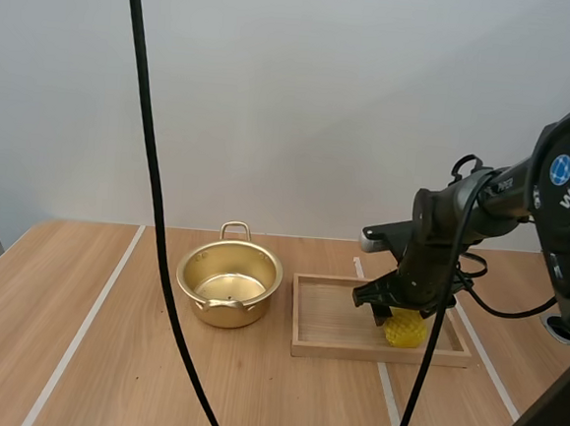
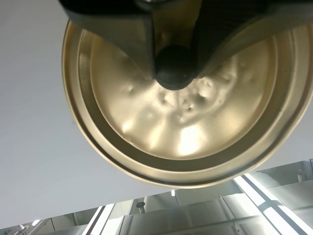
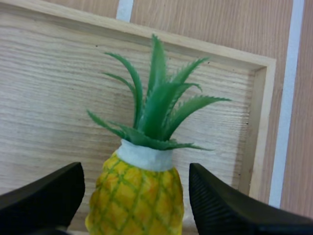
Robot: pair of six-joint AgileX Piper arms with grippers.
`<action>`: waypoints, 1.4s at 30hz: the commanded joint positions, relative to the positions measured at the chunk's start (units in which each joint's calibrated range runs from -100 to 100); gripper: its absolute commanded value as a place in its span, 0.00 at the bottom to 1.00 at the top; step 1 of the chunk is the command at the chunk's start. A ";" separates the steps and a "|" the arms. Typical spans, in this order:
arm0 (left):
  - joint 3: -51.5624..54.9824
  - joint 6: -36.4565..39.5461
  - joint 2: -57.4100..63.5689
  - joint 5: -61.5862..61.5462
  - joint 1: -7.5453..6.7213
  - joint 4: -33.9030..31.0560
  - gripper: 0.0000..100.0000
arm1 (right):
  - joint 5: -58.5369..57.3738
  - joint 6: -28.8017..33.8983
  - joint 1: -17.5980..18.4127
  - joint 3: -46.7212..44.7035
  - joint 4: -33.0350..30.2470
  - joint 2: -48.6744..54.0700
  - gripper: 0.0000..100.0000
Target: Open the pot, put the pineapple inside, and close it
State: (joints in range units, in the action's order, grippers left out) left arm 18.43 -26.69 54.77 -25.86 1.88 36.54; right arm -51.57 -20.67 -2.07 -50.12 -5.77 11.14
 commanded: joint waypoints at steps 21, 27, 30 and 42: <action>-0.36 0.29 0.23 1.84 -0.03 0.94 0.00 | 3.29 1.65 -0.22 -0.40 -3.02 -2.19 0.00; -0.36 0.29 0.23 1.84 -0.03 0.94 0.00 | 3.30 1.65 -0.22 1.89 -2.50 2.28 0.00; -0.36 0.29 0.23 1.84 -0.03 0.94 0.00 | 3.30 1.65 -0.22 4.36 -1.14 6.47 0.00; -0.36 0.29 0.23 1.84 -0.03 0.94 0.00 | 4.71 0.28 -0.22 12.33 8.11 28.22 0.00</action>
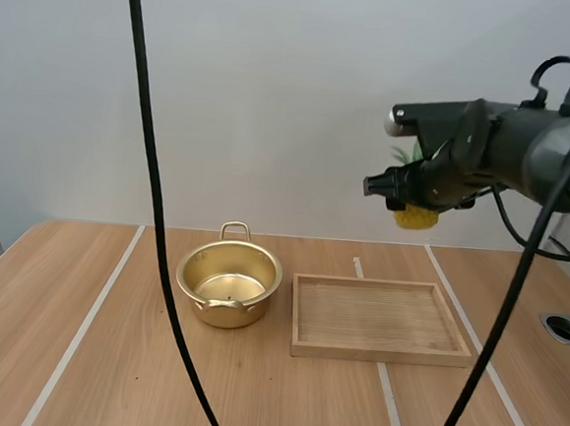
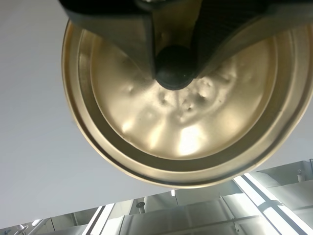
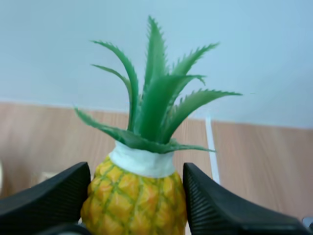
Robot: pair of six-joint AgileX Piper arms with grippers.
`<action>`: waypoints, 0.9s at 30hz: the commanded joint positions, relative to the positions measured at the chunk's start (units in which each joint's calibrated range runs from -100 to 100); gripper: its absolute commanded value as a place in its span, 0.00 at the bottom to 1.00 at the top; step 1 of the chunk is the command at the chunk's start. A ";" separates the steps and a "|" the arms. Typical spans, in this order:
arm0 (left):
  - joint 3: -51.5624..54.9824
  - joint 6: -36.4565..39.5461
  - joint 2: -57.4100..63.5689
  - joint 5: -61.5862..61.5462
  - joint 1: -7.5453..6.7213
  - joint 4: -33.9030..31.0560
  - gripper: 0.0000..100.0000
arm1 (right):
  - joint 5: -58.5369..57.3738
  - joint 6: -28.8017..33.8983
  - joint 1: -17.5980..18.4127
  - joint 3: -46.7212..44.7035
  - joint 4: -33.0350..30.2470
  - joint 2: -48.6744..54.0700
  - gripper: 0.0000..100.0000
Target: Open the pot, put the pineapple inside, and close it
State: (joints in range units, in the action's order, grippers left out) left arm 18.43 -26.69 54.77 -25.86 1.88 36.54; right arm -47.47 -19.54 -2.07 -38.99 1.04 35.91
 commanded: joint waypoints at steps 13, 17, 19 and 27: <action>-0.36 0.29 0.23 1.84 -0.03 0.94 0.00 | -3.57 -6.86 -0.22 3.21 10.72 17.30 0.00; -0.36 0.29 0.23 1.84 -0.03 0.94 0.00 | -7.51 -11.24 0.19 3.21 14.43 18.03 0.00; -0.36 0.29 0.23 1.84 -0.03 0.94 0.00 | -7.73 -11.78 1.37 3.21 14.54 18.13 0.00; -0.36 0.29 0.23 1.84 -0.03 0.94 0.00 | -4.02 -11.78 9.18 3.21 14.54 18.13 0.00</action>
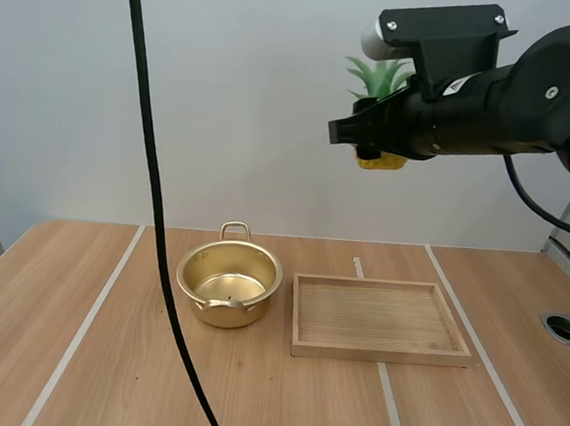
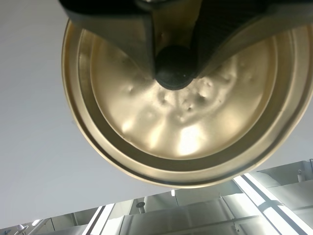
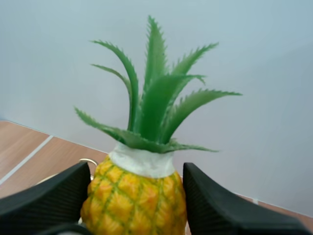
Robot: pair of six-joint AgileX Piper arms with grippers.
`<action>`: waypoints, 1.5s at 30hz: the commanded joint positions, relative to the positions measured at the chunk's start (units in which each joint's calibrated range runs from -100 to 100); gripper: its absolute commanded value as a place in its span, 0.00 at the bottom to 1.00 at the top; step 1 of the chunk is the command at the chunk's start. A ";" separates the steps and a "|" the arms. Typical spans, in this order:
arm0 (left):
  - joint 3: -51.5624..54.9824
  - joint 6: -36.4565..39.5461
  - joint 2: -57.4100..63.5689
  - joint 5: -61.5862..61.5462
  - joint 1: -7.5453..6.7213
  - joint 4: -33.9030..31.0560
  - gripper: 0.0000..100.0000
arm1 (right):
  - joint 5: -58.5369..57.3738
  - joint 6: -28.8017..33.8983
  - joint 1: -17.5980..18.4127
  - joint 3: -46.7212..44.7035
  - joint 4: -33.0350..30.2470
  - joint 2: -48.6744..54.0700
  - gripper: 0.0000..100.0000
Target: Open the pot, put the pineapple inside, and close it
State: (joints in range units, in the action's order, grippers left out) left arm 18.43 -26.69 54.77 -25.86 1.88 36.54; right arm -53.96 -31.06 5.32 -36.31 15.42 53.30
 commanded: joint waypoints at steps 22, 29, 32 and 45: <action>-0.36 0.29 0.23 1.84 -0.03 0.94 0.00 | 11.10 -0.27 15.22 0.52 -3.32 -15.33 0.00; -0.36 0.29 0.23 1.84 -0.03 0.94 0.00 | 16.72 -0.27 15.22 0.52 -2.30 -23.02 0.00; -0.36 0.29 0.23 1.84 -0.03 0.94 0.00 | 18.98 -0.71 15.22 0.52 -0.69 -26.75 0.00; -0.36 0.29 0.23 1.84 -0.03 0.94 0.00 | 24.59 -4.12 15.22 0.52 3.76 -42.67 0.00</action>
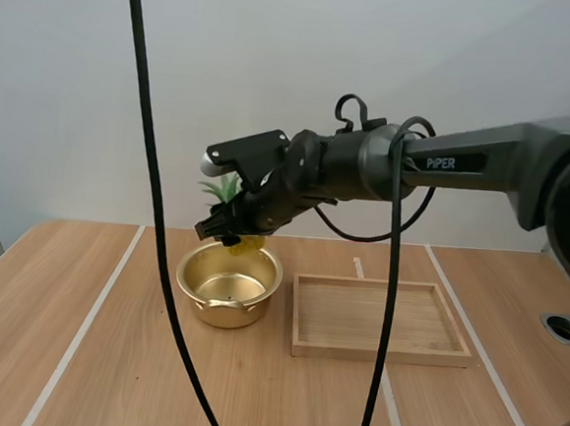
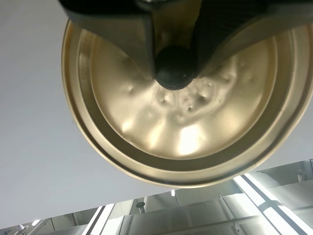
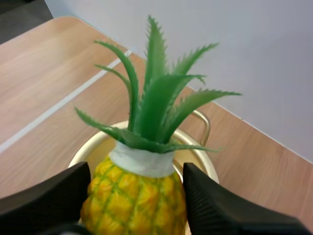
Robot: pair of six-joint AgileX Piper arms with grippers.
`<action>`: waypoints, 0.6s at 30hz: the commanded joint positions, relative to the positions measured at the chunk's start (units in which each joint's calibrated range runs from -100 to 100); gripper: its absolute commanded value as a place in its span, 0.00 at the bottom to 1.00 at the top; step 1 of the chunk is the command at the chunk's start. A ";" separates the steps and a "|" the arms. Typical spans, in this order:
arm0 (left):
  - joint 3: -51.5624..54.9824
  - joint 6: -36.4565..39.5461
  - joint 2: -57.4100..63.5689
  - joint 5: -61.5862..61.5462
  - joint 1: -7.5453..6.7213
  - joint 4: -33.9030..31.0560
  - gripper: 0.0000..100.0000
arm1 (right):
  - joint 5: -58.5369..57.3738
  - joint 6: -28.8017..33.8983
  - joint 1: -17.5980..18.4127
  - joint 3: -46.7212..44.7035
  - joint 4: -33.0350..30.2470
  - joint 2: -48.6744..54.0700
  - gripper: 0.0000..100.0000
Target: Open the pot, put the pineapple inside, and close it
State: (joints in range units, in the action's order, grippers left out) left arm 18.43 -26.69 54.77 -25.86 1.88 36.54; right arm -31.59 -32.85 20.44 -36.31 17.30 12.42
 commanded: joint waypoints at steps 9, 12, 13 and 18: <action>-0.36 0.29 0.23 1.84 -0.03 0.94 0.00 | 4.50 -10.15 0.10 0.52 8.96 -9.83 0.00; -0.36 0.29 0.23 1.84 -0.03 0.94 0.00 | 4.68 -11.09 0.10 0.52 9.40 -12.16 0.00; -0.36 0.29 0.23 1.84 -0.03 0.94 0.00 | 4.68 -11.09 0.10 0.52 9.40 -12.88 0.00; -0.36 0.29 0.23 1.84 -0.03 0.94 0.00 | 4.90 -11.88 0.10 0.52 9.40 -15.70 0.00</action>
State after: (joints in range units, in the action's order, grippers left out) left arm 18.43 -26.69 54.77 -25.86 1.88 36.54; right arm -27.82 -43.76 20.44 -36.31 26.16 -2.66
